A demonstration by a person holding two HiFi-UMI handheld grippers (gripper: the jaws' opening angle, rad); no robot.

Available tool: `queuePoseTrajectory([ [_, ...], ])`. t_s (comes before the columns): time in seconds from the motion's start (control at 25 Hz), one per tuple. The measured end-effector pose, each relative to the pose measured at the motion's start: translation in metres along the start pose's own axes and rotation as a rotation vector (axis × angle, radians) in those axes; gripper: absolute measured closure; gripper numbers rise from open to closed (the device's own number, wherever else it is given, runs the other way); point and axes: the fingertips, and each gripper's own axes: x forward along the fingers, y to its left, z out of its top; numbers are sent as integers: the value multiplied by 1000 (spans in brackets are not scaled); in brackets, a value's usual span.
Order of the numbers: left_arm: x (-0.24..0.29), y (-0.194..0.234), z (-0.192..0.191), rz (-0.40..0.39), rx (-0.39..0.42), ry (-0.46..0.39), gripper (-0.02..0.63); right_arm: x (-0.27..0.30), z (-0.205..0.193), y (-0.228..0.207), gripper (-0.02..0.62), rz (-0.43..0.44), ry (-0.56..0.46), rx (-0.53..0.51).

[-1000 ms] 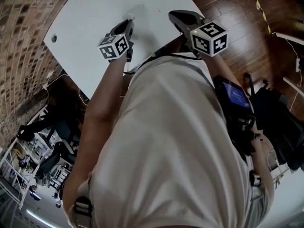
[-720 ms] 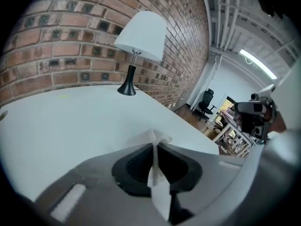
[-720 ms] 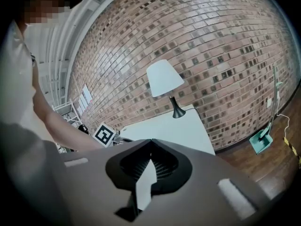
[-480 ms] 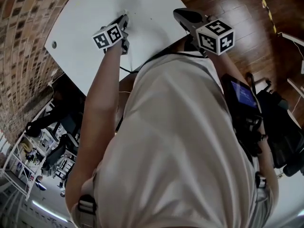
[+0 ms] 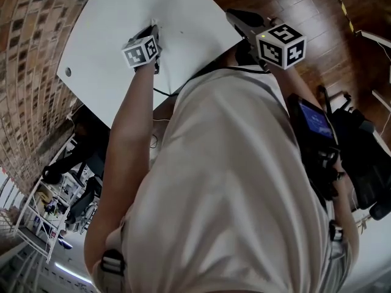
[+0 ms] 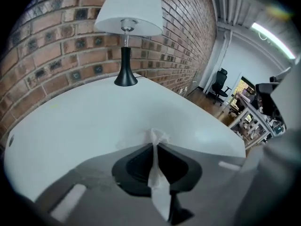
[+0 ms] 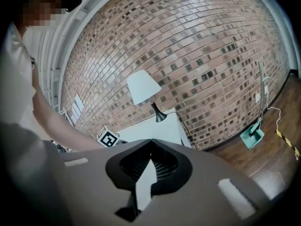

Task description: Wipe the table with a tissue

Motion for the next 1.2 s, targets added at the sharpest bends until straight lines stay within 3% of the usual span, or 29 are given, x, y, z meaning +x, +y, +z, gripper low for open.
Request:
queuePoseTrajectory([
  [0.36,5,-14,-10,-10,118,3,574,2,-1,-1,588,8,7,-6],
  [0.6,10,-35,-22,-130,162,35,574,4,0,2,588,22,11,-17],
  [0.84,5,-75,-33,-290,127,107,574,1,7,5,588,4,13,-20],
  [1.0,-13,-55,-17,-205,72,35,572,20,13,17,588,33,-9,-28],
  [1.2,2,-57,-14,-159,28,-18,572,5,3,8,588,24,15,-21],
])
